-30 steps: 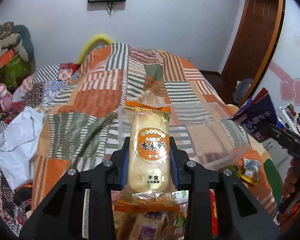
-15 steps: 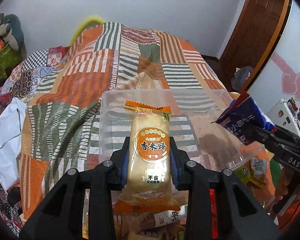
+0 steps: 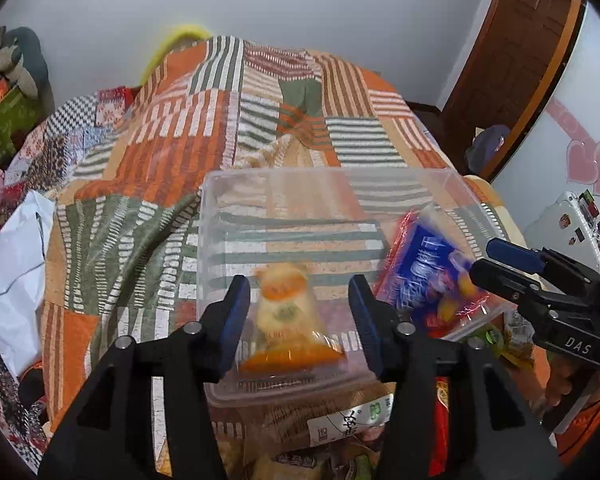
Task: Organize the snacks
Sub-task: 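Carry both packets over the clear box and open both tools to drop them in, then grasp the bread loaf packet with the left tool while the right tool grasps the clear cookie bag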
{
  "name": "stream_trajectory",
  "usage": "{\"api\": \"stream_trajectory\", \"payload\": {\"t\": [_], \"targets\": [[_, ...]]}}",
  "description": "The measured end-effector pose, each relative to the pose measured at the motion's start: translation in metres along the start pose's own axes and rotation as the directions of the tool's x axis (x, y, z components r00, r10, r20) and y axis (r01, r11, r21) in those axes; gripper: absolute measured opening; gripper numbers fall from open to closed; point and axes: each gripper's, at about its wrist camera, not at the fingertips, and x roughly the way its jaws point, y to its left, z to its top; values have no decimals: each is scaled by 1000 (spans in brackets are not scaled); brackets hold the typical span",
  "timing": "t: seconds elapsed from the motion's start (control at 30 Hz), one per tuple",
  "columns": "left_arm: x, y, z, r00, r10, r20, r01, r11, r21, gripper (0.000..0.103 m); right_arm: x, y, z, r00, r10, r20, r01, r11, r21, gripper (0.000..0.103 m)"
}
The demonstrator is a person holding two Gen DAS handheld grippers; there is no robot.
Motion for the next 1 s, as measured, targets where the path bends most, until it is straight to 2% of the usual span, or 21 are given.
{"api": "stream_trajectory", "payload": {"t": [0.27,0.4,0.53,0.67,0.73,0.8,1.0], "targets": [[-40,-10,-5,997,31,71,-33,999,21,52,-38,13,-1,997,-24,76,28,998,-49,53],[-66,-15,-12,992,57,116,-61,998,35,58,-55,20,-4,993,-25,112,33,997,-68,58],[-89,-15,-22,987,56,150,-60,998,23,59,-72,27,-12,990,-30,136,42,996,-84,60],[-106,-17,-36,984,59,168,-62,998,12,59,-82,28,-22,990,-25,140,37,995,-87,61],[-111,-19,-43,983,62,173,-65,998,13,62,-87,30,-28,989,-30,142,43,995,-89,61],[-116,-20,-52,981,70,180,-75,997,17,69,-91,32,-37,990,-33,140,45,995,-88,62],[-120,-23,-80,983,77,165,-82,996,25,75,-89,33,-56,994,-31,109,39,997,-72,65]]}}
